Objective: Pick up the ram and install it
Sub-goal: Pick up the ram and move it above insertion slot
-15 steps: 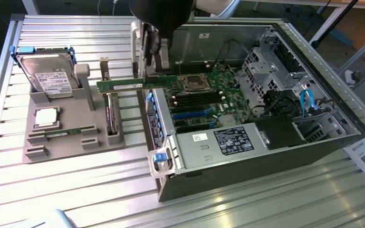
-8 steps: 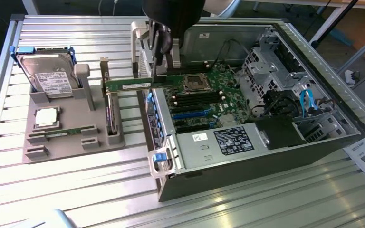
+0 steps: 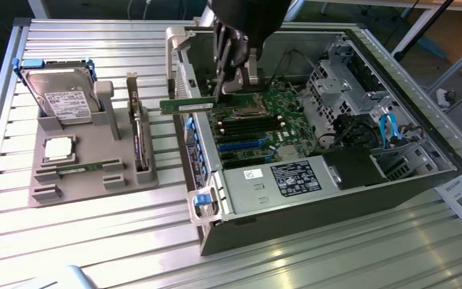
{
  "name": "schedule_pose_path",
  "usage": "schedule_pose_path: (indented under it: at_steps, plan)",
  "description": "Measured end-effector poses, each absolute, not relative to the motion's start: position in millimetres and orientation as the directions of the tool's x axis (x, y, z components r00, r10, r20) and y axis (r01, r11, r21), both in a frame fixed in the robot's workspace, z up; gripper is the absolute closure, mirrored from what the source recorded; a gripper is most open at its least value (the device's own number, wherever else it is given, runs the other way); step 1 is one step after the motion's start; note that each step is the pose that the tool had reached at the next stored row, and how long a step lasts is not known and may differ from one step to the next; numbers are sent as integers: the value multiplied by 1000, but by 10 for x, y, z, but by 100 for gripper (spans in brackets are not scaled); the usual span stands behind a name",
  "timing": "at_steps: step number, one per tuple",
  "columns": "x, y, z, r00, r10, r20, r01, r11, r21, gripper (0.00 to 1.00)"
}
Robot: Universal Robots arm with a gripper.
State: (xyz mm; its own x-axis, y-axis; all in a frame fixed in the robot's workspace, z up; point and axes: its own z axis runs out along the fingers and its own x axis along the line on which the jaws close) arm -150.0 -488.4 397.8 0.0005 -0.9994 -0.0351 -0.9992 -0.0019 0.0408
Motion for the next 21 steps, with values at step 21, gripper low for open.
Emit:
schedule_pose_path:
  at_steps: [21]
  plan:
    - [-816, -4886, 3978, 0, -999, -36, -999, -2, 44, 88]
